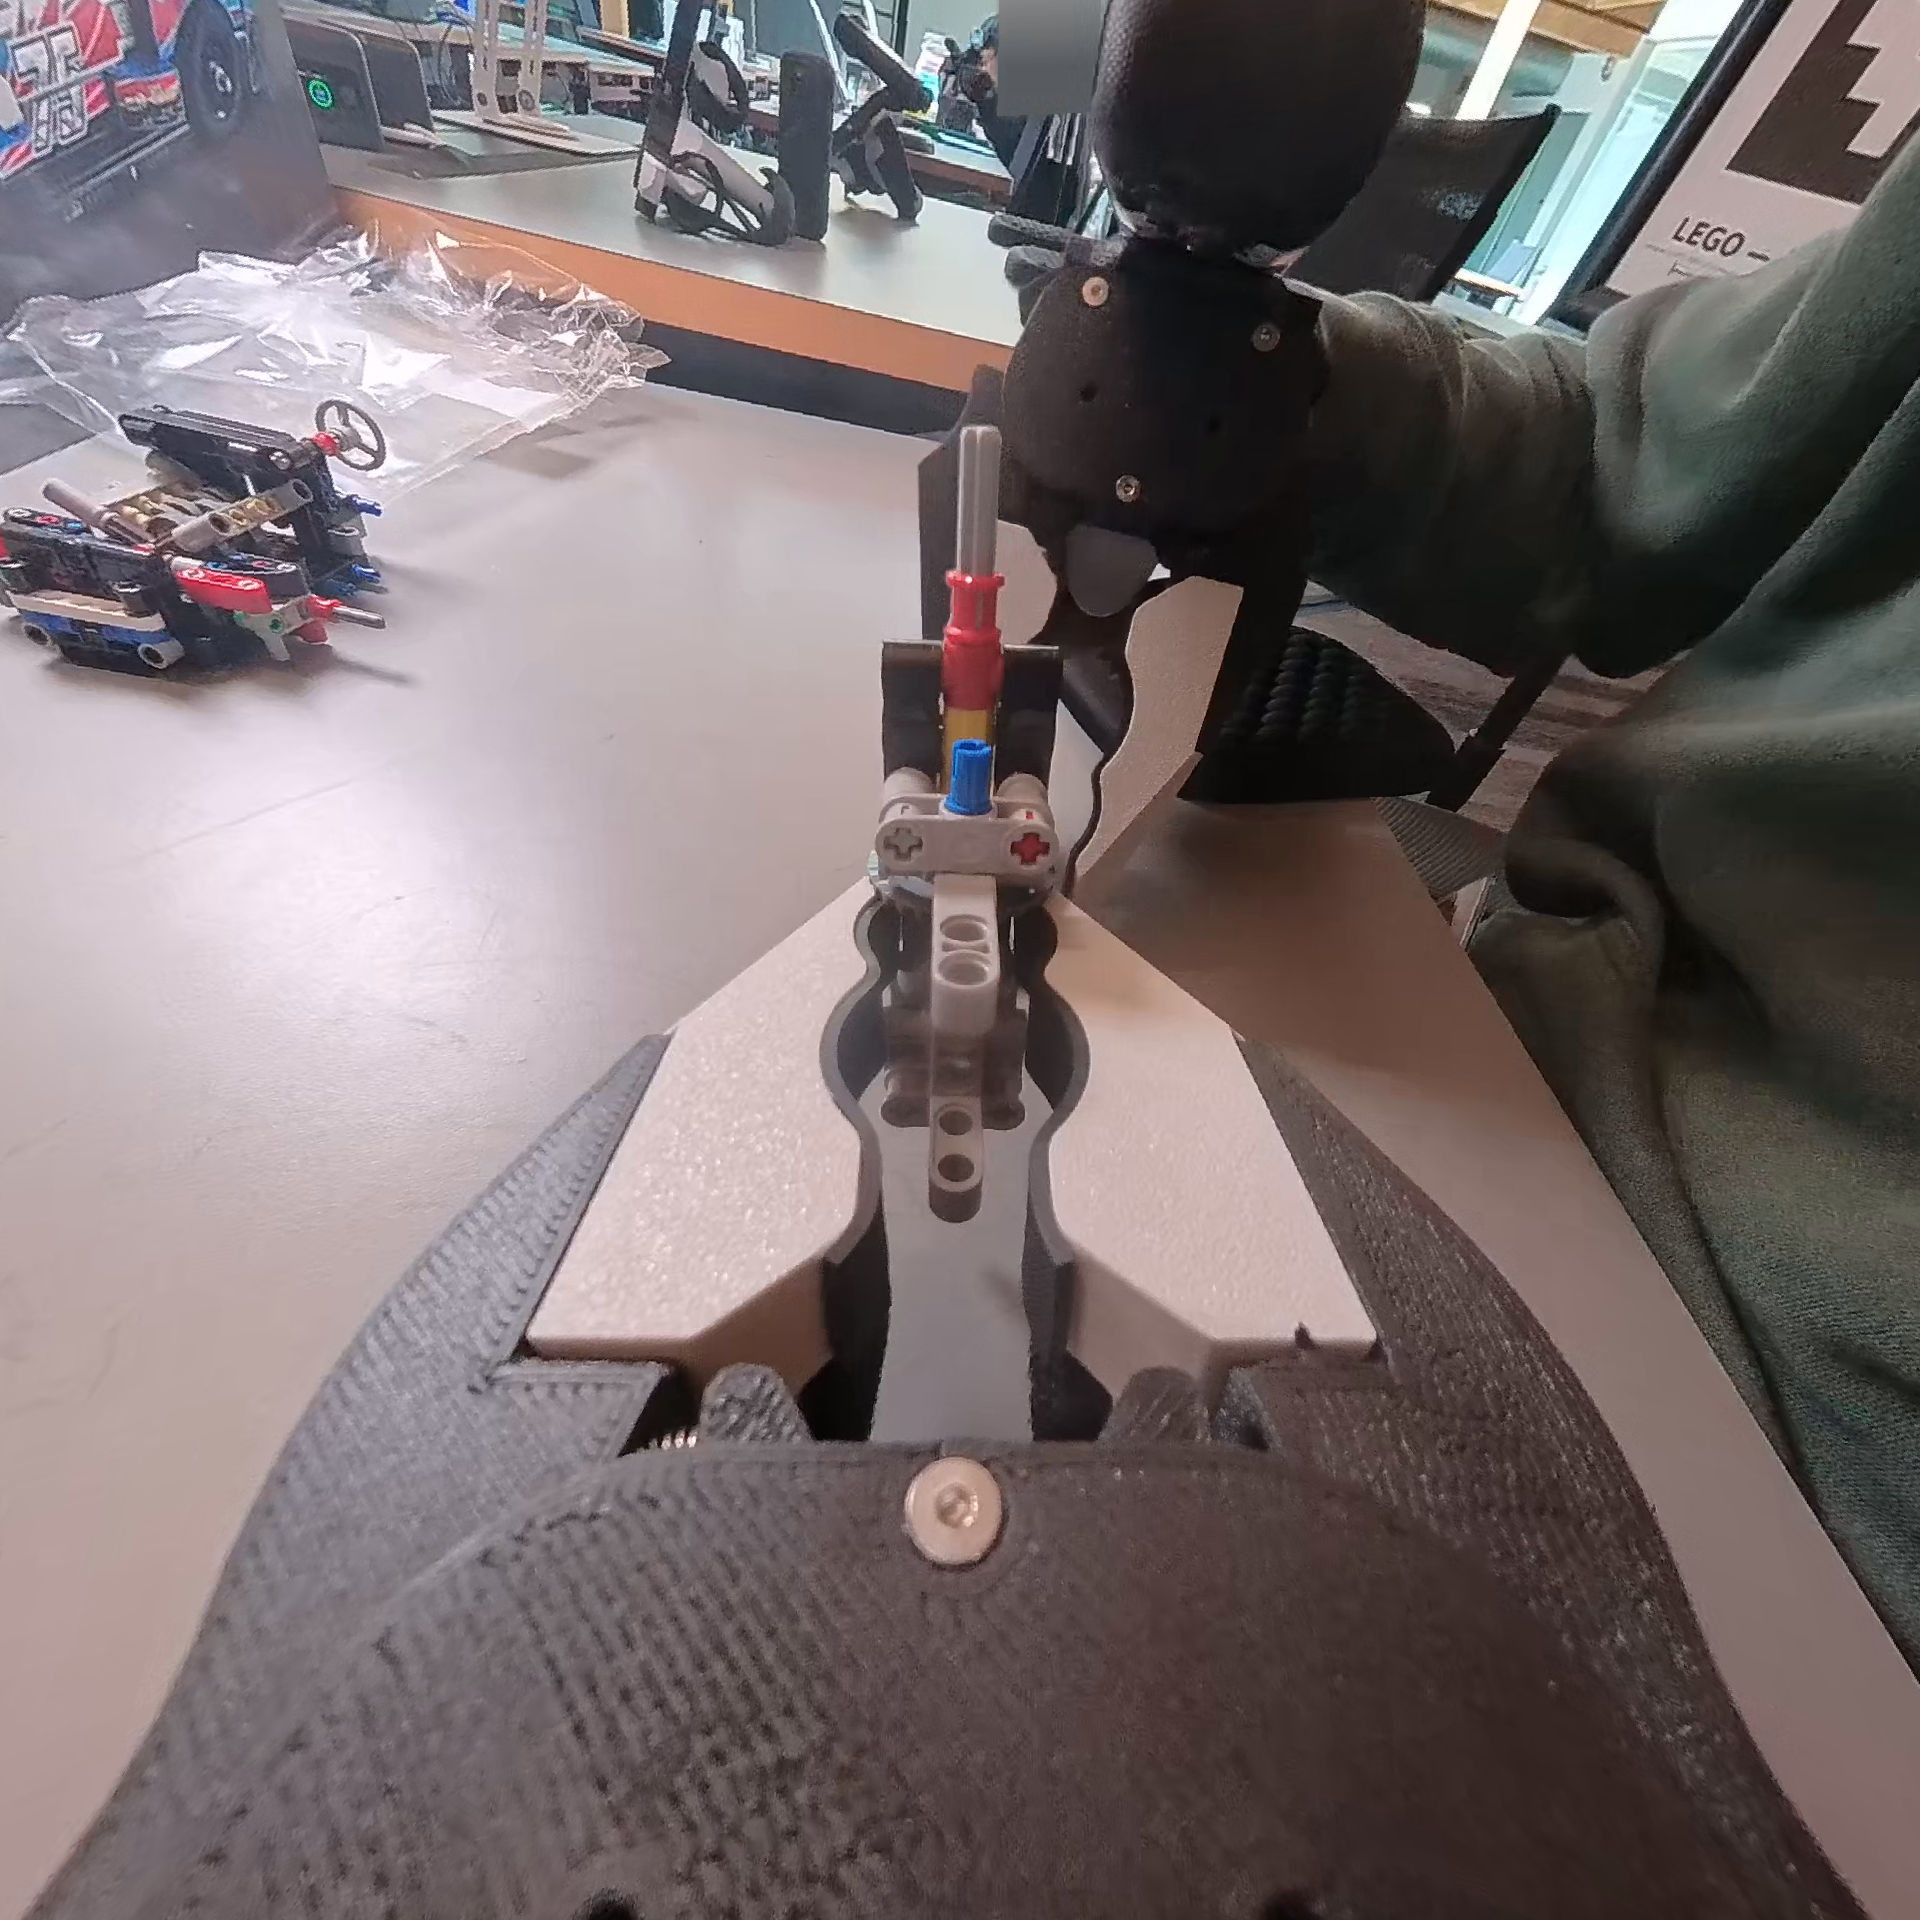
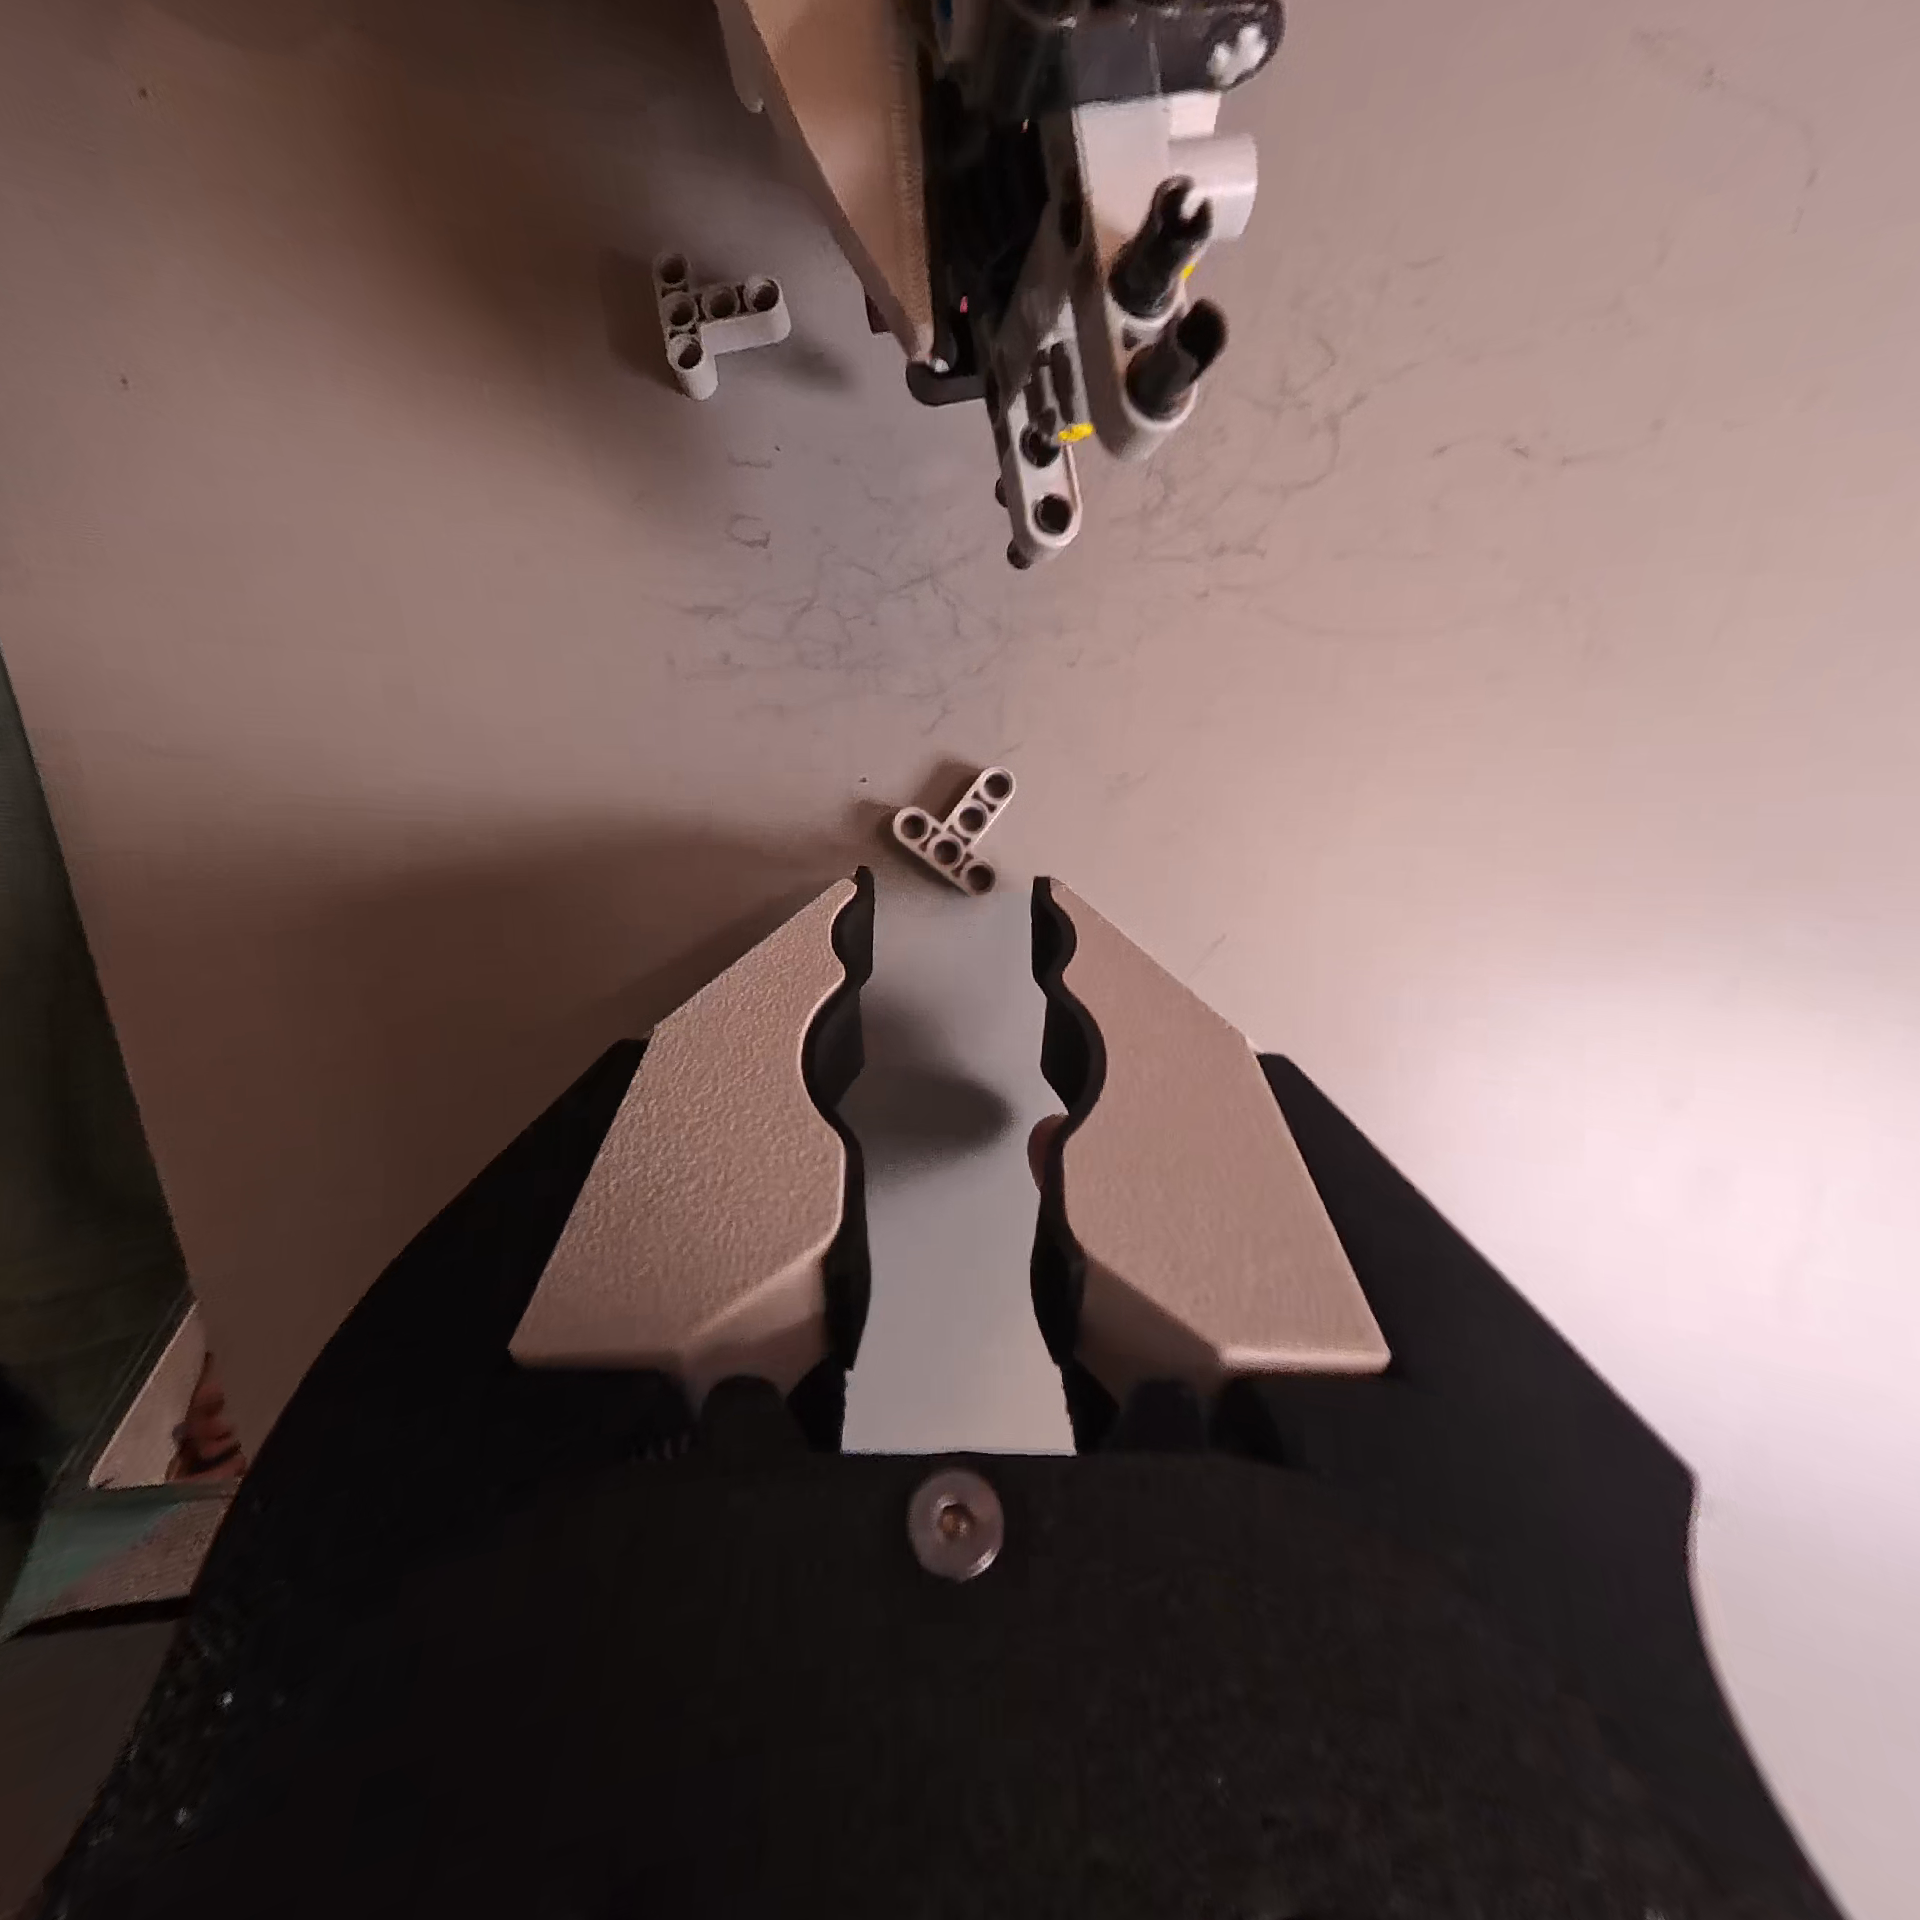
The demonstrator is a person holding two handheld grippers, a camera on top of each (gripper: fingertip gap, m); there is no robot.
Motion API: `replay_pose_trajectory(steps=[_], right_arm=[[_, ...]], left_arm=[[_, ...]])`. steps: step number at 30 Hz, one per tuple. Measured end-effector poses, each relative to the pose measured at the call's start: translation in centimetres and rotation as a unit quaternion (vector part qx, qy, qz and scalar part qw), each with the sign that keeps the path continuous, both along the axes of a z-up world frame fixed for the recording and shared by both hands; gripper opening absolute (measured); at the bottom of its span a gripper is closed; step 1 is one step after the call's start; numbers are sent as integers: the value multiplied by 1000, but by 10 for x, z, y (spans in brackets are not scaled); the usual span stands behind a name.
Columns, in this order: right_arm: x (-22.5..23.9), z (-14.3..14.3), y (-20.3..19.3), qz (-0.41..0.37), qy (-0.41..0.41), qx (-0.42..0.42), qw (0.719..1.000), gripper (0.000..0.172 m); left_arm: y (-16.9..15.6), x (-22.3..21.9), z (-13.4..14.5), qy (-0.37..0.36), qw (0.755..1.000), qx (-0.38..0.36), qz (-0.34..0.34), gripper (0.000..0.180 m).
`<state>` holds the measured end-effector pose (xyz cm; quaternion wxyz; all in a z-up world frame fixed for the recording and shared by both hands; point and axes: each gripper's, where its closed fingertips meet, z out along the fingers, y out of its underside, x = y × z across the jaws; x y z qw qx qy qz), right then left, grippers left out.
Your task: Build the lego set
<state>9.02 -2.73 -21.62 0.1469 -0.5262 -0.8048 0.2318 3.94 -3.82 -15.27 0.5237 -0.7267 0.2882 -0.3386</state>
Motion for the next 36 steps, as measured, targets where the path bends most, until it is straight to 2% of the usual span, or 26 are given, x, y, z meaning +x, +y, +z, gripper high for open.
replay_pose_trajectory(steps=[1, 7, 11, 15, 18, 23, 25, 29, 34, 36], right_arm=[[1, -1, -1, -11, 1, -1, 1000, 29], [-5, -5, -7, -105, 11, -6, 994, 29], [-11, -4, -6, -103, 25, 8, 994, 22], [-16, -6, -7, -77, 4, 10, 997, 22], [-18, -7, -11, -24, -14, 11, 1000, 19], [-3, -7, -22, 170, -35, 51, 983, 19], [3, -6, -20, 195, -38, 67, 978, 24], [8, -1, -13, 109, -40, 53, 992, 36], [10, -1, -12, -58, -18, 0, 998, 35], [10, -4, -13, -94, -10, -5, 996, 35]], left_arm=[[0, 0, 0, 0, 1000, -1, 0, 20], [2, -2, -1, 4, 1000, 1, 9, 20], [2, -1, -1, 4, 1000, 0, 8, 19], [1, 0, 0, 5, 1000, 2, 6, 20], [0, 0, 0, 6, 1000, 3, 5, 20], [0, 0, -1, 6, 1000, 1, 3, 20], [0, 0, -1, 6, 1000, 1, 3, 20], [0, -1, 0, 5, 1000, 3, 3, 20], [1, 0, -1, 4, 1000, 1, 2, 20], [1, 0, -1, 3, 1000, 2, 3, 20]])
